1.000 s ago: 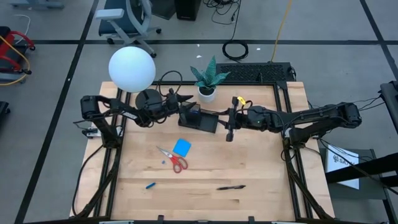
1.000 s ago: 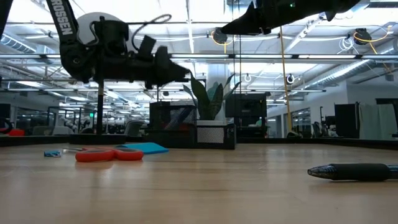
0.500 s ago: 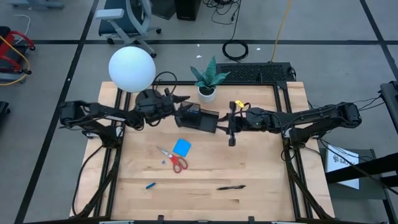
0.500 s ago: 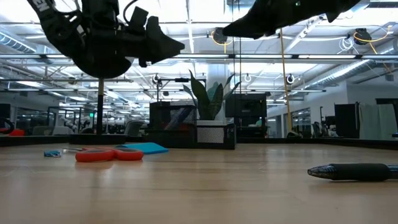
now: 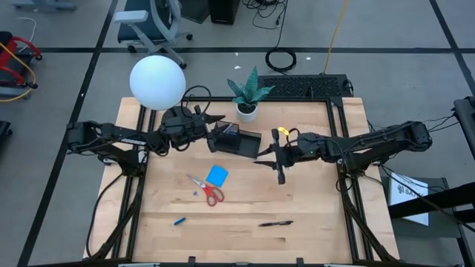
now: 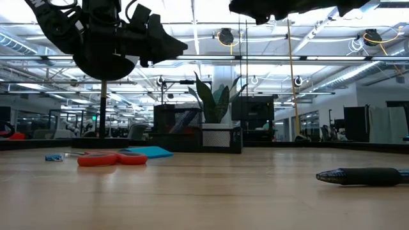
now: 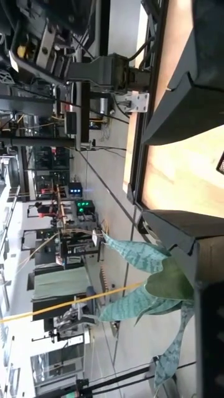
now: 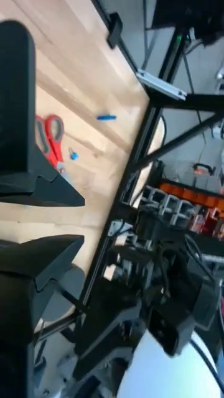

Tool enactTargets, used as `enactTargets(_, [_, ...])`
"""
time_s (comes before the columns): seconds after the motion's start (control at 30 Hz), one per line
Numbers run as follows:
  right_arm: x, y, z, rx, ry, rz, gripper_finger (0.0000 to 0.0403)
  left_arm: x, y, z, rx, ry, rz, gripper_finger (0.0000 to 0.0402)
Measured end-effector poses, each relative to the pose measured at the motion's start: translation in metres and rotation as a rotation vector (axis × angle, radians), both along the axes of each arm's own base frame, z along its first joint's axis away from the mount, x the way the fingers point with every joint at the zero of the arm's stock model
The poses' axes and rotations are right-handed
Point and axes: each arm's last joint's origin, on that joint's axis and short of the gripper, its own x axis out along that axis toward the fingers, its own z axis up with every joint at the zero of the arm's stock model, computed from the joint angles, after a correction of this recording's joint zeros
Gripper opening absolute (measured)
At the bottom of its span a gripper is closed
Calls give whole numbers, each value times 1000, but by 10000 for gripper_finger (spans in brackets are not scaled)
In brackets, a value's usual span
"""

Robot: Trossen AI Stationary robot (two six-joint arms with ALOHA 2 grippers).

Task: Pick and place office supplies into organizer
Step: Put the black pen into the desk organizer

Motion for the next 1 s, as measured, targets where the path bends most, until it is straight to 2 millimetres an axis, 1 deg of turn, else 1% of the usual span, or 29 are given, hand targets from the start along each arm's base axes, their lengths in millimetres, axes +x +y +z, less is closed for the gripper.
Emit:
enactTargets(0.1, [-1,0,-4,26,40,-6,73,0,0,0,1,0,0,189])
enactTargets(0.23, [-2,1,-8,176,71,-32,73,0,0,0,12,4,2,189])
enactTargets(0.3, [-4,6,-13,174,122,-19,73,0,0,0,12,4,2,189])
enactTargets(0.37, [-6,13,-18,153,202,-4,73,0,0,0,8,2,2,189])
enactTargets(0.53, [-7,29,-17,153,437,-107,73,0,0,0,19,6,3,189])
enactTargets(0.63, [-3,43,-9,169,542,-106,73,0,0,0,17,6,12,189])
enactTargets(0.7, [-1,53,-8,171,630,-105,73,0,0,0,16,6,18,189])
enactTargets(0.83, [6,70,-15,147,832,-140,73,0,0,-1,11,18,19,189])
enactTargets(1.0, [13,88,-24,138,1009,-199,73,0,1,-2,9,27,28,189])
